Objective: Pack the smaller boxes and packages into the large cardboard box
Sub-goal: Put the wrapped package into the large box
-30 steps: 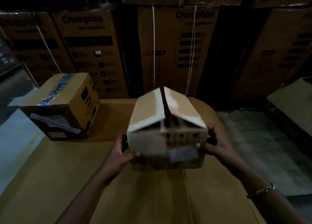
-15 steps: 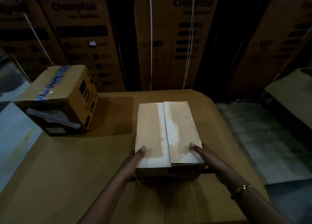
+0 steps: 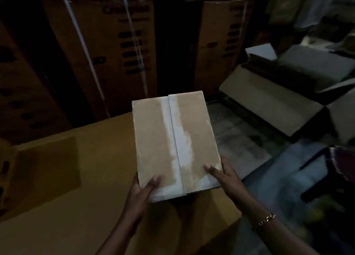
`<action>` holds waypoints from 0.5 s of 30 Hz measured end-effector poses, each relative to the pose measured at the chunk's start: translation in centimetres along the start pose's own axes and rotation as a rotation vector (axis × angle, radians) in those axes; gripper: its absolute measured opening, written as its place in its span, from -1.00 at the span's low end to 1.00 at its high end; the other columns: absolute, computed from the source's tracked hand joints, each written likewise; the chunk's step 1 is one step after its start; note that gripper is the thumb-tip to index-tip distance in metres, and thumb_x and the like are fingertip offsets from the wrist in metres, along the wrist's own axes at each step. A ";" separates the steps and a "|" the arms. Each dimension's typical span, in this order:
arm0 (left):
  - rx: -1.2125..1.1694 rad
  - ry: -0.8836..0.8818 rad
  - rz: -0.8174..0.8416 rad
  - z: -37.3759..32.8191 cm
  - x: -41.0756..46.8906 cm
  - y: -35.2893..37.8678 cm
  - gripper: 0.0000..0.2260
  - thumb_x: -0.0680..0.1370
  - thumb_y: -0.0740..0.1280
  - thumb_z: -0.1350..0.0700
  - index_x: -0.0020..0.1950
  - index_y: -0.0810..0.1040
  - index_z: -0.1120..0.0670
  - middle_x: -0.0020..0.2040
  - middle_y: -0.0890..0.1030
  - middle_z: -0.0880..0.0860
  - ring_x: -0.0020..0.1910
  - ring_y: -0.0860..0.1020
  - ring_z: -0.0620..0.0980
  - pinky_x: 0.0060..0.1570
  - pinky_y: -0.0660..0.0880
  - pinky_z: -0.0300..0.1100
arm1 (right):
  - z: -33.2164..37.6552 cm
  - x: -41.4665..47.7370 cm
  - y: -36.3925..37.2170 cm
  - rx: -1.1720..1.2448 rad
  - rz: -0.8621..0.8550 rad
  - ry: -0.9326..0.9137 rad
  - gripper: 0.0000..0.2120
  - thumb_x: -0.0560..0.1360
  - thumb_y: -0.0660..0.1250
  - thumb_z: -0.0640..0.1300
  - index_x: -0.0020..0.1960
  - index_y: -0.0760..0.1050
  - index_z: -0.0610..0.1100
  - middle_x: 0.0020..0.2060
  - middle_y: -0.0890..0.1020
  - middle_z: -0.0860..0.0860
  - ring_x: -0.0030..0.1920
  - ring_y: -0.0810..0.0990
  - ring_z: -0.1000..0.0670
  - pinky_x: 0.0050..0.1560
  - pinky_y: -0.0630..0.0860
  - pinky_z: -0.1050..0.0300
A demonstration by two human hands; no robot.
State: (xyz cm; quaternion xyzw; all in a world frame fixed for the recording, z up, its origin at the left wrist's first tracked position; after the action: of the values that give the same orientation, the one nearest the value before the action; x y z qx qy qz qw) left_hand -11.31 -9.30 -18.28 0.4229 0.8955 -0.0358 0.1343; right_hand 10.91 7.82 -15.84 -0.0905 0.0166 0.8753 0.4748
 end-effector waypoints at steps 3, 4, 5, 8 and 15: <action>0.083 0.080 0.048 -1.4 1.7 6.5 -0.29 0.28 0.47 -0.34 0.36 0.44 -0.11 0.14 0.66 -0.10 0.10 0.64 -0.07 0.10 0.57 -0.03 | 1.3 0.6 -6.3 0.014 -0.087 -0.047 -0.57 0.46 0.43 0.12 0.28 0.39 0.24 0.07 0.66 0.22 0.05 0.66 0.17 -0.09 0.59 0.30; 0.092 0.107 0.068 -1.7 2.3 9.0 -0.32 0.30 0.47 -0.33 0.35 0.44 -0.12 0.13 0.67 -0.11 0.09 0.64 -0.09 0.07 0.56 -0.08 | 1.6 0.7 -8.8 0.018 -0.110 -0.060 -0.59 0.46 0.43 0.10 0.26 0.40 0.24 0.07 0.67 0.20 0.06 0.66 0.15 -0.07 0.60 0.27; 0.091 0.131 0.094 -2.1 3.0 11.6 -0.36 0.34 0.48 -0.31 0.35 0.45 -0.12 0.13 0.67 -0.11 0.09 0.64 -0.09 0.06 0.55 -0.09 | 1.9 0.9 -11.5 0.016 -0.135 -0.070 -0.58 0.45 0.43 0.09 0.26 0.40 0.23 0.08 0.67 0.17 0.07 0.66 0.12 -0.02 0.62 0.22; 0.090 0.184 0.175 -3.3 4.3 20.2 -0.44 0.41 0.46 -0.21 0.36 0.45 -0.10 0.12 0.68 -0.09 0.08 0.65 -0.08 0.06 0.57 -0.09 | 2.8 1.3 -19.6 0.008 -0.231 -0.133 -0.52 0.45 0.42 0.06 0.32 0.38 0.15 0.18 0.63 0.08 0.13 0.64 0.08 0.14 0.59 0.10; 0.071 0.318 0.338 -6.4 6.3 36.9 -0.37 0.36 0.44 -0.30 0.37 0.47 -0.10 0.15 0.67 -0.11 0.12 0.63 -0.15 0.09 0.54 -0.16 | 5.3 2.1 -35.7 0.008 -0.373 -0.217 -0.41 0.39 0.51 0.18 0.36 0.39 0.16 0.14 0.66 0.13 0.12 0.66 0.06 0.04 0.61 0.17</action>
State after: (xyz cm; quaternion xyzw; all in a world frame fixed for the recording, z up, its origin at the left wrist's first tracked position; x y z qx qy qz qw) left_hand 11.84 20.15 -11.97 0.5715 0.8201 0.0227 -0.0195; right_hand 38.87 29.75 -8.96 0.0049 -0.0482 0.7768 0.6279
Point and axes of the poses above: each hand's wrist, its own x-axis towards the middle knuckle, its own y-axis out of the palm, z = x × y, the point moved 6 cm from there along x, towards the middle knuckle
